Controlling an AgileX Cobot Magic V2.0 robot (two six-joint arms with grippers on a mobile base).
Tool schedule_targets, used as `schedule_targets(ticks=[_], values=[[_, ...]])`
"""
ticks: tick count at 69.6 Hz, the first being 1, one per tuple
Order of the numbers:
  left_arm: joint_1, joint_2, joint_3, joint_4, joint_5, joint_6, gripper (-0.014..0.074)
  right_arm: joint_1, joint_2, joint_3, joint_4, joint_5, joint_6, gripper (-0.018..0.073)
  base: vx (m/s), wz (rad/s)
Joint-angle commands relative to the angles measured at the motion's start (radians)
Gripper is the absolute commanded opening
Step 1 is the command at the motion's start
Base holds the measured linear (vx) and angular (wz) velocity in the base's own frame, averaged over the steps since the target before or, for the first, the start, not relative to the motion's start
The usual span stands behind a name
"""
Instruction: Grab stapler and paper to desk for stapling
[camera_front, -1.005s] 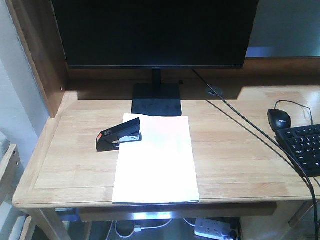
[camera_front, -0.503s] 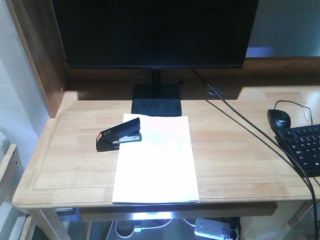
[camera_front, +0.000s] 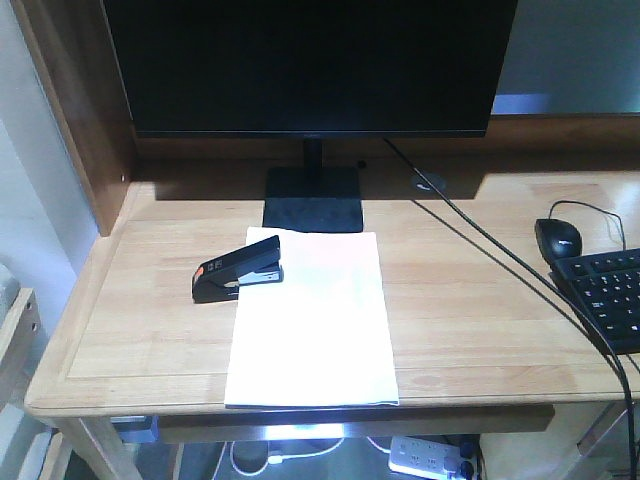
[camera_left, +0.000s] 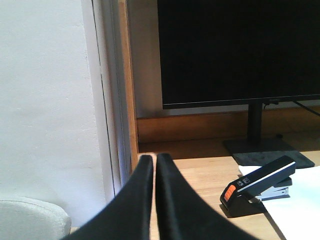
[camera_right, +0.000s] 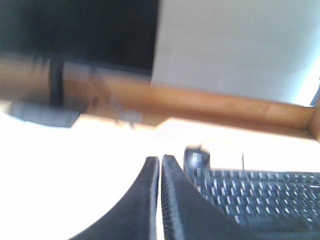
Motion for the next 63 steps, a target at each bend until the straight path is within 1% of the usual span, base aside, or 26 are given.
schedule_targets(ticks=[1, 9, 16, 20, 25, 29, 38, 46, 56, 61, 63], values=[[-0.007, -0.016, 0.012, -0.001, -0.079, -0.011, -0.0006, -0.057, -0.015, -0.029, 0.168, -0.035, -0.195, -0.001, 0.0, 0.0], [-0.007, -0.016, 0.012, -0.001, -0.079, -0.011, -0.0006, -0.176, -0.02, -0.029, 0.323, -0.055, -0.312, -0.001, 0.0, 0.0], [-0.007, -0.016, 0.012, -0.001, -0.079, -0.011, -0.0006, -0.261, -0.02, -0.029, 0.447, -0.106, -0.456, -0.001, 0.0, 0.0], [-0.007, -0.016, 0.012, -0.001, -0.079, -0.011, -0.0006, -0.293, -0.02, -0.029, 0.514, -0.129, -0.539, -0.001, 0.0, 0.0], [-0.007, -0.016, 0.012, -0.001, -0.079, -0.011, -0.0006, -0.318, -0.02, -0.029, 0.577, -0.142, -0.597, -0.001, 0.0, 0.0], [-0.007, -0.016, 0.012, -0.001, -0.079, -0.011, -0.0006, -0.323, -0.02, -0.029, 0.593, -0.146, -0.6, -0.001, 0.0, 0.0], [-0.007, -0.016, 0.012, -0.001, -0.079, -0.011, -0.0006, -0.321, -0.02, -0.029, 0.594, -0.146, -0.6, -0.001, 0.0, 0.0], [-0.007, -0.016, 0.012, -0.001, -0.079, -0.011, -0.0006, -0.321, -0.054, 0.011, 0.596, -0.164, -0.6, -0.001, 0.0, 0.0], [-0.007, -0.016, 0.012, -0.001, -0.079, -0.011, -0.0006, -0.321, -0.139, 0.129, 0.661, -0.283, -0.59, -0.001, 0.0, 0.0], [-0.005, -0.015, 0.012, -0.001, -0.079, -0.011, -0.0006, -0.32, -0.162, 0.186, 0.665, -0.357, -0.538, -0.001, 0.0, 0.0], [-0.005, -0.015, 0.012, -0.001, -0.079, -0.011, -0.0006, -0.32, -0.16, 0.194, 0.659, -0.366, -0.503, -0.001, 0.0, 0.0]])
